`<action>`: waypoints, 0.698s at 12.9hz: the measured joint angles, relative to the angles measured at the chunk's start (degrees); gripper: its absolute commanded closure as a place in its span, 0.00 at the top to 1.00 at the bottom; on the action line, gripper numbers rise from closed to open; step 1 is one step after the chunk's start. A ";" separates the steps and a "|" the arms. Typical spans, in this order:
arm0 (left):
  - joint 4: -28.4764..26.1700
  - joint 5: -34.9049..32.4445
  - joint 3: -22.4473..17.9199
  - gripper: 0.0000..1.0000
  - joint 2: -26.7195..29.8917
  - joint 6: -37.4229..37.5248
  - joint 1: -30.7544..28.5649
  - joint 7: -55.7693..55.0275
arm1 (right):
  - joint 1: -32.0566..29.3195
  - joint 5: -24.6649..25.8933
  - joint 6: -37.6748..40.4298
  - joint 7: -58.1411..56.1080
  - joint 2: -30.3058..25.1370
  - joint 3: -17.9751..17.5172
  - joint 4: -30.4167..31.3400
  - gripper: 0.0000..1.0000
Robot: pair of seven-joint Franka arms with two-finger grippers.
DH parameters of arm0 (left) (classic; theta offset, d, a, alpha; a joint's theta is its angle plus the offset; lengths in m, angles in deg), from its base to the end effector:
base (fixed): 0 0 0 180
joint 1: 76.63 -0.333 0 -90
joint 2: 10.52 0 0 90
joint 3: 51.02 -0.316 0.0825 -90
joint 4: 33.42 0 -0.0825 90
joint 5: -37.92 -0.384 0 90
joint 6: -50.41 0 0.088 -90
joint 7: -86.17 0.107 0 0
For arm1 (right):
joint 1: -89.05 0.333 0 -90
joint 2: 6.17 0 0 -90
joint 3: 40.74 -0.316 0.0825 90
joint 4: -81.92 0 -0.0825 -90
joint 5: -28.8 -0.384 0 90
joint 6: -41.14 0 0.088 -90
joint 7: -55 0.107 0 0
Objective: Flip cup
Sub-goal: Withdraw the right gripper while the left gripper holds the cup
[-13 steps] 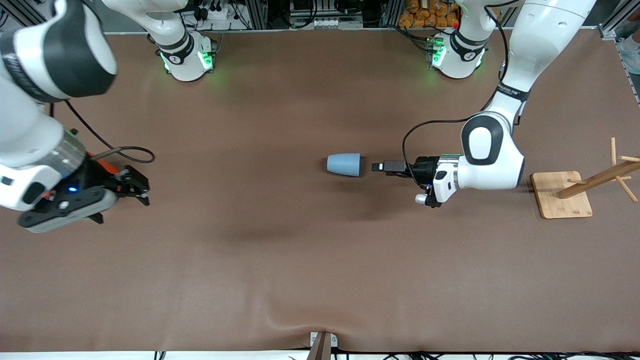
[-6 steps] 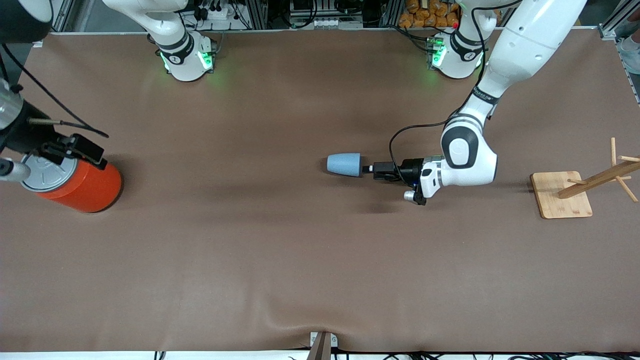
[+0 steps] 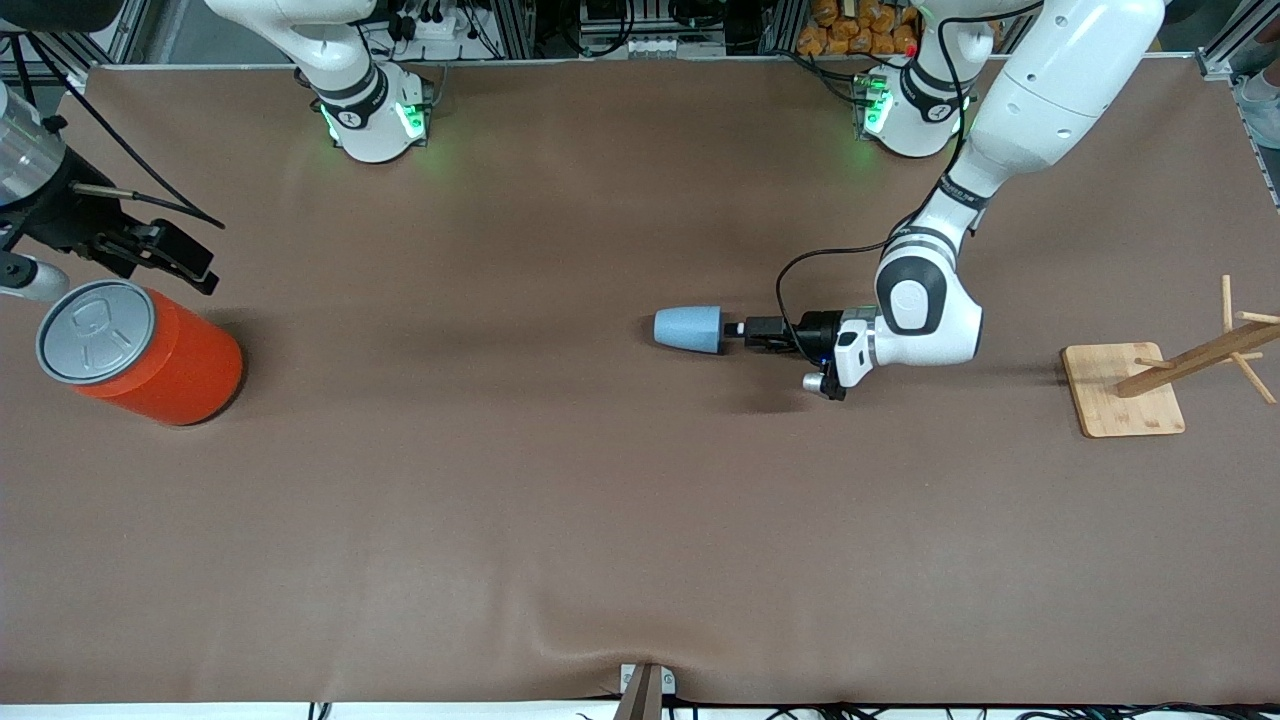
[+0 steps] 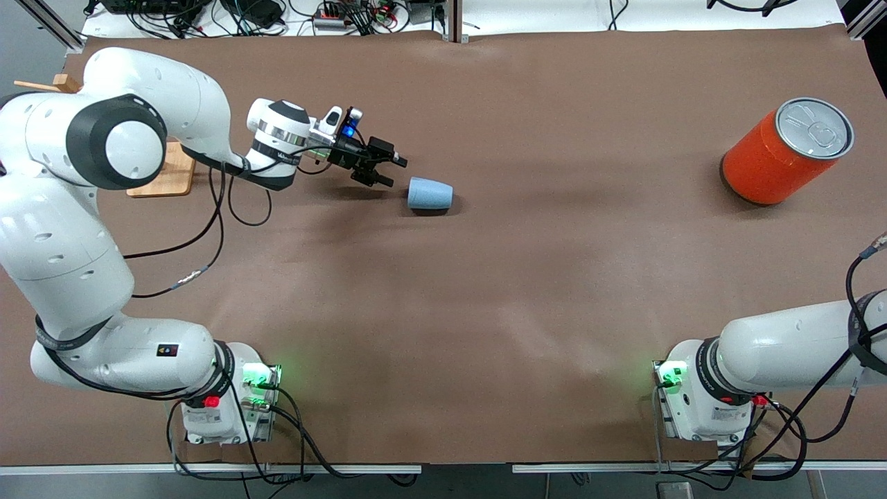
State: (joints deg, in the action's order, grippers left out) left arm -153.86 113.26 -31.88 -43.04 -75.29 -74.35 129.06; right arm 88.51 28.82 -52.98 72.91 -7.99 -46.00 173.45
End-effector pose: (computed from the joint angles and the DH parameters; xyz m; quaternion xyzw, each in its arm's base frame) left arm 0.4954 -0.2380 0.1501 0.8552 0.0044 -0.1127 0.5059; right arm 0.5501 0.0462 0.6359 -0.9927 0.1147 -0.0380 0.0059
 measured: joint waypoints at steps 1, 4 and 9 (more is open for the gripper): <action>-0.28 0.00 0.04 0.89 0.00 0.00 0.03 0.04 | 0.01 0.39 -0.16 -0.04 0.30 0.06 -1.03 1.00; -0.55 0.71 0.23 0.81 0.00 0.00 0.40 0.05 | 0.00 0.69 4.33 -0.06 1.75 0.44 -5.15 1.00; -0.66 7.50 0.43 0.55 0.00 -0.04 4.21 0.25 | 0.05 -0.81 5.90 -6.73 2.07 3.03 -6.50 1.00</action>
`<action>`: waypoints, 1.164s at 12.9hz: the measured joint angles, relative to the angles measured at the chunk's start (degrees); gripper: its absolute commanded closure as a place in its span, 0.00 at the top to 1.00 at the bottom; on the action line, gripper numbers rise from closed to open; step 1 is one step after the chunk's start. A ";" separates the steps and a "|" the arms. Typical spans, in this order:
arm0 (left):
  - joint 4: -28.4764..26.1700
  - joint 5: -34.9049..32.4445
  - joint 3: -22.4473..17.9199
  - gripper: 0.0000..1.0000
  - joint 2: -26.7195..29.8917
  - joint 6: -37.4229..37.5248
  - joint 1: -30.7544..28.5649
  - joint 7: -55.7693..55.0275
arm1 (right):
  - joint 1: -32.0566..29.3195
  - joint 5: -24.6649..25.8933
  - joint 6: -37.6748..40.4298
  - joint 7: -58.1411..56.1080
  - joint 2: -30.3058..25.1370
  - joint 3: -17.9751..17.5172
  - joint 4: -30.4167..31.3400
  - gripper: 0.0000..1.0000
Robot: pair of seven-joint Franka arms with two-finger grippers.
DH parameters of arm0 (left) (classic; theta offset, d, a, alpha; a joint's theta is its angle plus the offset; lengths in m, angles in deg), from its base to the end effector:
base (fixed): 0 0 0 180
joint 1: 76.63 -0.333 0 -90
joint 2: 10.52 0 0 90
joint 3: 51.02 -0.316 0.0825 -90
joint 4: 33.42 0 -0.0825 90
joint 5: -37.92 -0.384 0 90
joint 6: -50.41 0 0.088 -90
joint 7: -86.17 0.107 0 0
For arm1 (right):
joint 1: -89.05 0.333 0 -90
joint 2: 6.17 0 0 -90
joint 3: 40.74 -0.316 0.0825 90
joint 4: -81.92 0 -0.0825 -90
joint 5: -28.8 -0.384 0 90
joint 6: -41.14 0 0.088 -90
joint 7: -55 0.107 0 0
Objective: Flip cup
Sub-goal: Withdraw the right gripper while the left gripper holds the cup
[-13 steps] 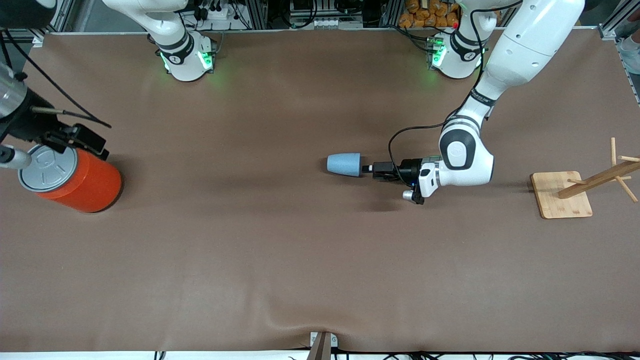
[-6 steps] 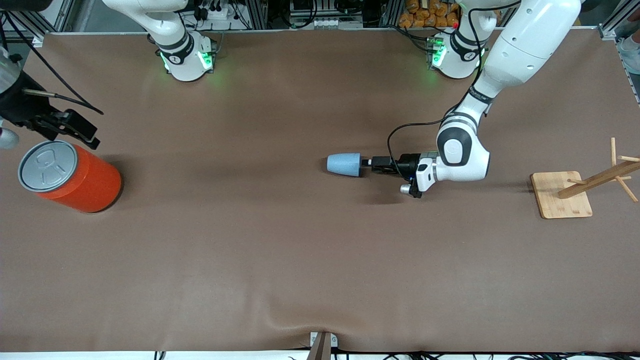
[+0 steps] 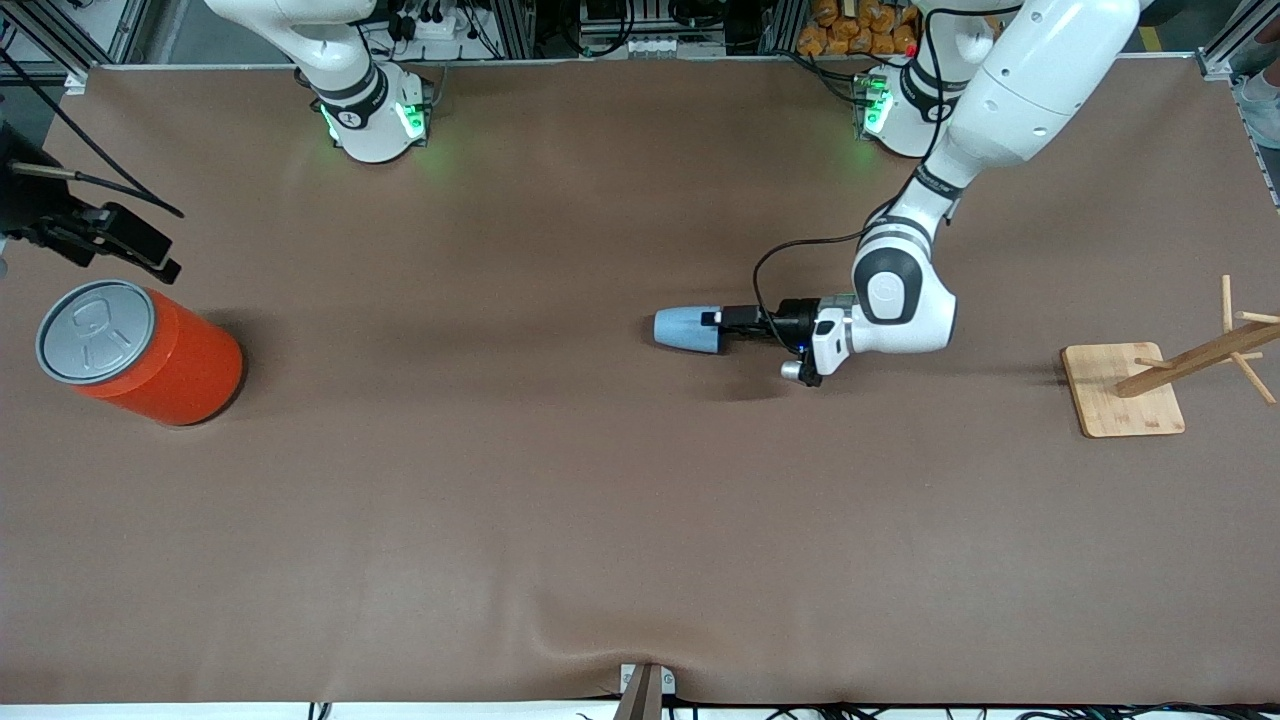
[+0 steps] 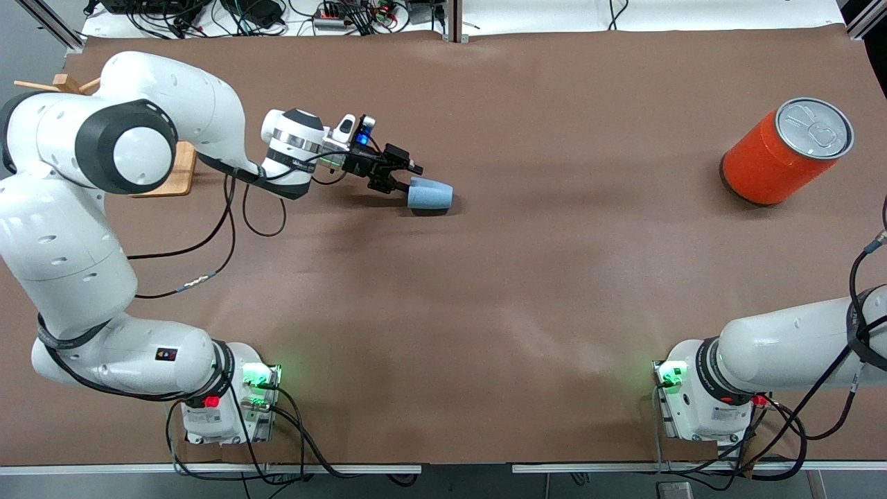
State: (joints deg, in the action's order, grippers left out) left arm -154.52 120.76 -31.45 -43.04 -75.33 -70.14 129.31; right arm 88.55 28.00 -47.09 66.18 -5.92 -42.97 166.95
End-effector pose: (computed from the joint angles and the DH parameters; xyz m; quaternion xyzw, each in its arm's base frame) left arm 0.4736 -0.2781 0.1497 0.8390 0.0266 -0.1256 0.5288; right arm 0.5529 0.0182 0.6601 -0.9963 0.0820 -0.0248 0.0099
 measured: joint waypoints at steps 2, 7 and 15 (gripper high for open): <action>0.01 0.74 0.01 0.30 0.00 -0.02 0.81 0.00 | -0.01 -0.32 0.06 -3.97 0.06 1.51 0.00 1.00; 0.13 1.31 0.01 0.00 -0.21 -0.62 1.70 0.01 | 0.63 -0.33 1.23 -4.00 0.06 1.01 -0.08 1.00; 4.93 -4.41 -1.38 0.00 4.53 -1.88 0.68 -14.57 | 1.37 1.35 2.33 -4.02 0.07 0.37 -0.36 1.00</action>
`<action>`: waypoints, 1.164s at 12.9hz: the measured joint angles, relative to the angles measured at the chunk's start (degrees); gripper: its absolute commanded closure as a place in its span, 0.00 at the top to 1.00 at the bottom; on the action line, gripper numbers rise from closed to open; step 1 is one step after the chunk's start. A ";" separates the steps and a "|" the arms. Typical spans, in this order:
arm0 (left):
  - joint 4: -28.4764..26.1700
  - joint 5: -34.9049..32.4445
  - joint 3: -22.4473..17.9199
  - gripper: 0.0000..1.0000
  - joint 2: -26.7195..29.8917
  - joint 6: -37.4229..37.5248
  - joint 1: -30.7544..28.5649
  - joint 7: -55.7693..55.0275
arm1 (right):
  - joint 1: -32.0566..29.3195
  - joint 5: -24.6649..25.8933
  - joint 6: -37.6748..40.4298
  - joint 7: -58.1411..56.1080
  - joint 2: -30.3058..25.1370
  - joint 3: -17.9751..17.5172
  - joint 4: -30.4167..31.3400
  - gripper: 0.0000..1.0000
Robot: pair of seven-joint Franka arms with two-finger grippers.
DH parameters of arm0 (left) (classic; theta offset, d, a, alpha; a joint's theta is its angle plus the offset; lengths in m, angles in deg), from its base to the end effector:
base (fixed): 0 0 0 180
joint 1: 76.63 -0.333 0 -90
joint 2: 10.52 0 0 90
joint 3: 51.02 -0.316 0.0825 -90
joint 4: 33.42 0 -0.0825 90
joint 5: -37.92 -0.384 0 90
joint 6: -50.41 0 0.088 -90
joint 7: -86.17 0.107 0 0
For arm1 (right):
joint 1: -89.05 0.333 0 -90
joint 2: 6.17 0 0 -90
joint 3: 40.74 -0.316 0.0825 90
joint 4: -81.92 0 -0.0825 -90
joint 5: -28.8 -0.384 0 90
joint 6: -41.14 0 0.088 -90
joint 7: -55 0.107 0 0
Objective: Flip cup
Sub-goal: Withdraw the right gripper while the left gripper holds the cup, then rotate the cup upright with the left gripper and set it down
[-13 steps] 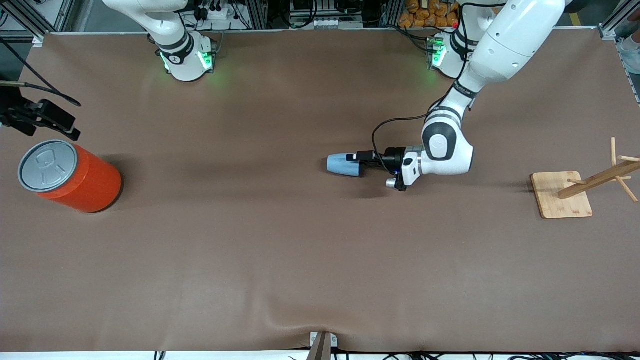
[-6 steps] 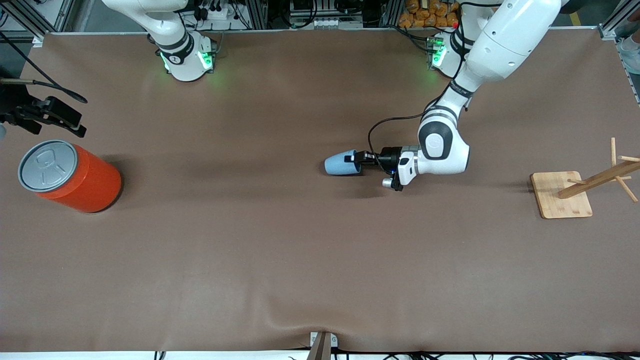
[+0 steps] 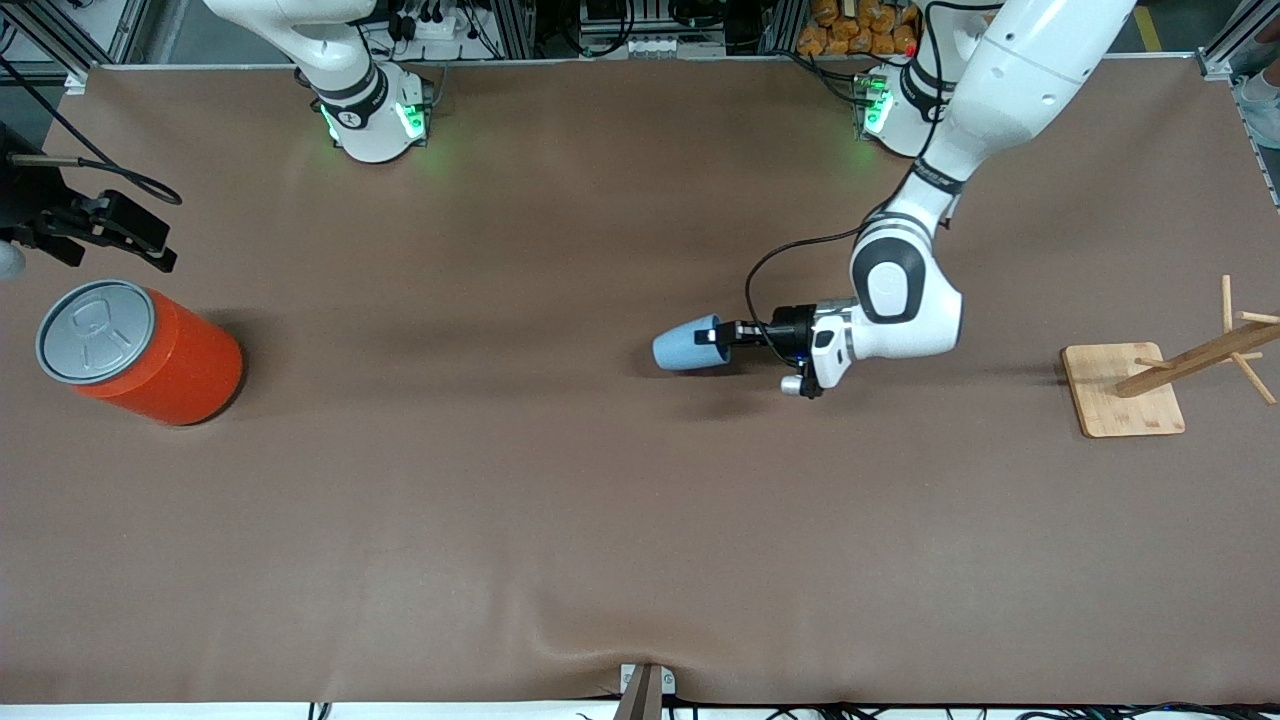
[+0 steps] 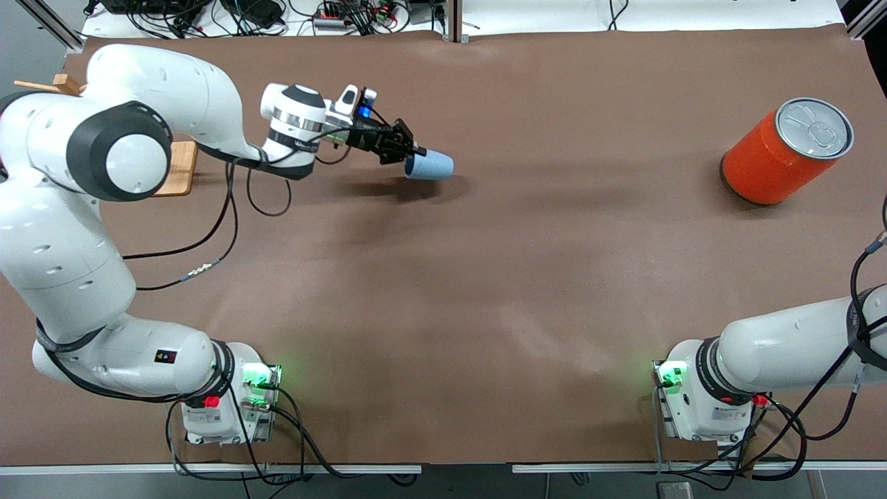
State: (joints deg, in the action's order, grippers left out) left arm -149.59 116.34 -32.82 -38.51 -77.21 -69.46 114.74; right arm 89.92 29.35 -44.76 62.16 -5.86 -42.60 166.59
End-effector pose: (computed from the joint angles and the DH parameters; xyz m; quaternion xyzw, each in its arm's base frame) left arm 0.5222 -0.2780 0.2154 0.8520 0.0750 -0.1133 0.5056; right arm 0.5487 0.0250 0.6588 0.9992 -0.0390 0.0084 0.0040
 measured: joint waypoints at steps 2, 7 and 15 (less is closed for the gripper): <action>2.06 -10.84 -1.68 0.00 1.86 -0.04 -1.09 -8.84 | 0.00 0.13 0.08 0.00 0.00 0.01 -0.02 1.00; 6.84 -44.66 -6.86 0.00 4.90 -0.05 -1.75 -27.70 | 0.01 0.18 0.20 0.00 0.00 0.00 -0.03 1.00; 7.22 -78.22 -11.13 0.00 4.35 -1.23 -1.88 -38.67 | -0.03 0.27 0.33 0.00 0.00 0.31 -0.04 1.00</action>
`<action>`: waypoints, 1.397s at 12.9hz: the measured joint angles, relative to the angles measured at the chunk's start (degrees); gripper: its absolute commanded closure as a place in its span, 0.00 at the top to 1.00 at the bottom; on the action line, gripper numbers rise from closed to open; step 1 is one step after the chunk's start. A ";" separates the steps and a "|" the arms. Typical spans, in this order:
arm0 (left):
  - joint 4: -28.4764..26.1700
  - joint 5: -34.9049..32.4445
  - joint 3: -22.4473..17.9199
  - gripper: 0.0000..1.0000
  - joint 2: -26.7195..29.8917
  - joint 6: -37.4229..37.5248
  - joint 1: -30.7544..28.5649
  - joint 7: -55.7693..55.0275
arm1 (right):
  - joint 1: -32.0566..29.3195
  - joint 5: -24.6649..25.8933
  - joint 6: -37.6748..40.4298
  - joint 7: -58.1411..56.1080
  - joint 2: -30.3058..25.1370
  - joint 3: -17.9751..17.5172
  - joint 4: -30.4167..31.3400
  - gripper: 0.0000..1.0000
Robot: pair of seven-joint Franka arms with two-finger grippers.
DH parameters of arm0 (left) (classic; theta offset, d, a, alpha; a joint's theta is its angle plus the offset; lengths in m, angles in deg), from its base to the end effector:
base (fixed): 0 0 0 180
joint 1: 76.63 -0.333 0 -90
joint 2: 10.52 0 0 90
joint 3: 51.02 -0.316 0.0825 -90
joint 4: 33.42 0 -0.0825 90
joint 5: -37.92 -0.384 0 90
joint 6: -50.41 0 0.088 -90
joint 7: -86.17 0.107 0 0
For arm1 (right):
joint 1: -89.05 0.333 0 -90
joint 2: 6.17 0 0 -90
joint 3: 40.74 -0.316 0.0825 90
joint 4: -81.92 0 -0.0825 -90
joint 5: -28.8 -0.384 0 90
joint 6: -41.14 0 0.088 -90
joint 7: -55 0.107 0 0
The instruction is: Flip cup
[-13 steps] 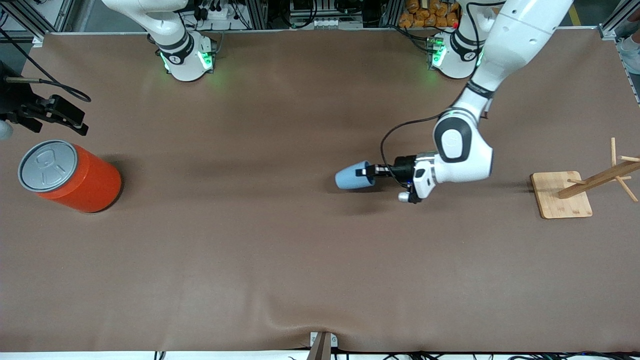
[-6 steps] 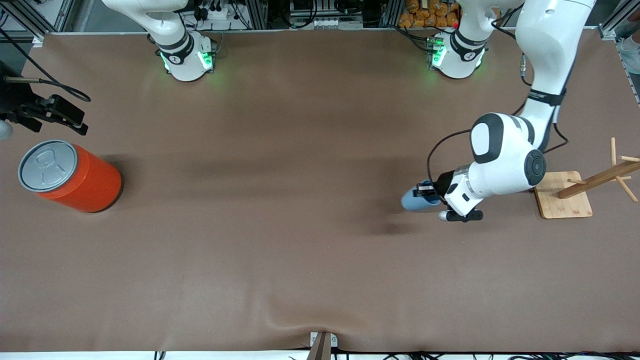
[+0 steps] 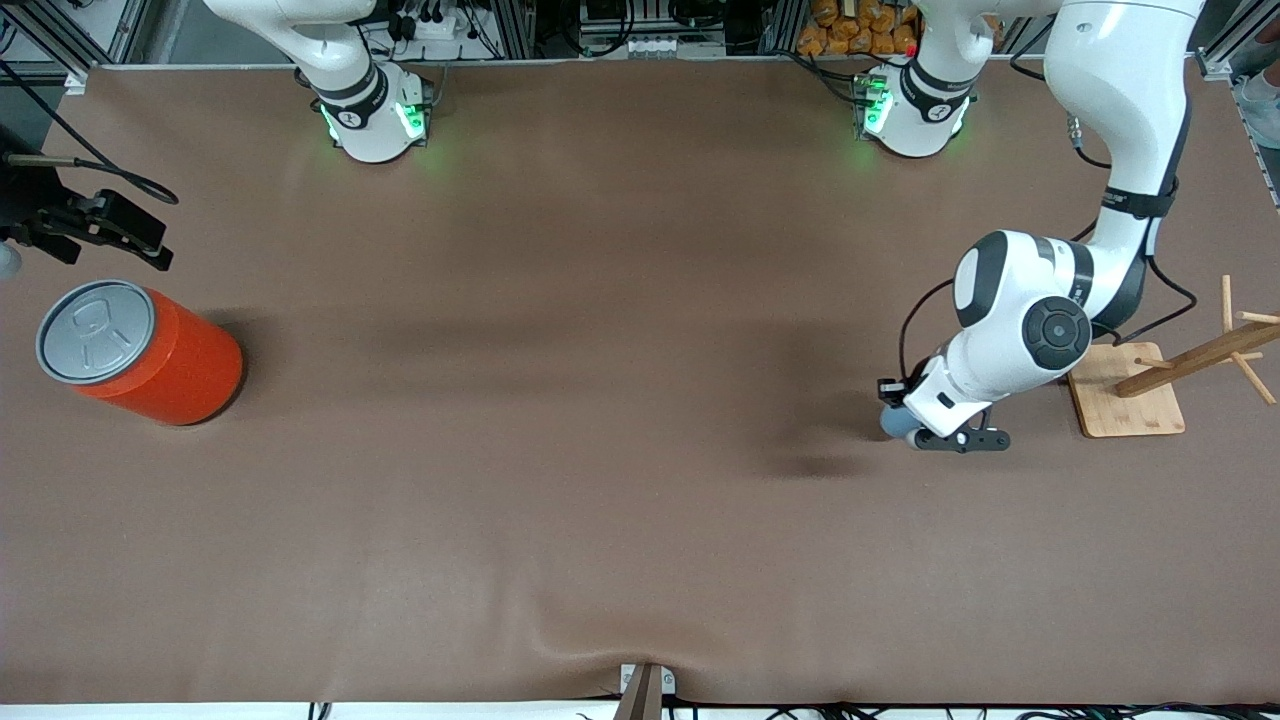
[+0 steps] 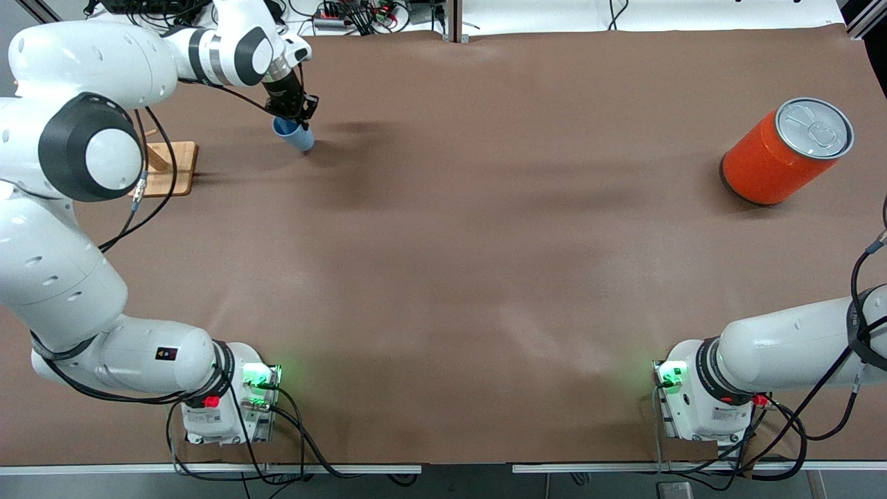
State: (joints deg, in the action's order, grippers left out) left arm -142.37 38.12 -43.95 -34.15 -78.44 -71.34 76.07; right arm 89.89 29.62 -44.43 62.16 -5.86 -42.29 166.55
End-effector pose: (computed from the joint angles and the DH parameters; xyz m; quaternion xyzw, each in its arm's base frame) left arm 0.6082 -0.1295 0.2797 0.9991 -0.0142 -0.0355 0.0196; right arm 0.5482 0.0212 0.6586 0.9991 -0.0422 0.0061 0.0066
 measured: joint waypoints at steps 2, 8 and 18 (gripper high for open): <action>-0.05 -2.67 -0.60 0.00 -1.06 -0.27 -0.60 0.00 | -0.01 0.01 0.00 0.00 0.00 0.03 0.00 1.00; 0.37 -3.38 -0.63 1.00 -1.98 -0.69 -1.27 0.00 | -0.06 0.03 0.96 0.00 0.00 0.05 -0.01 1.00; 11.43 -3.42 -0.55 1.00 9.92 18.92 -1.52 0.05 | -0.03 0.09 0.98 0.00 0.00 -0.09 -0.19 1.00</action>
State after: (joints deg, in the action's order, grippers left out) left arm -130.94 34.70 -44.50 -24.24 -59.52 -72.86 76.11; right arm 89.85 29.71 -43.44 62.16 -5.86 -42.38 166.36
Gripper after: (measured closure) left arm 0.000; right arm 0.000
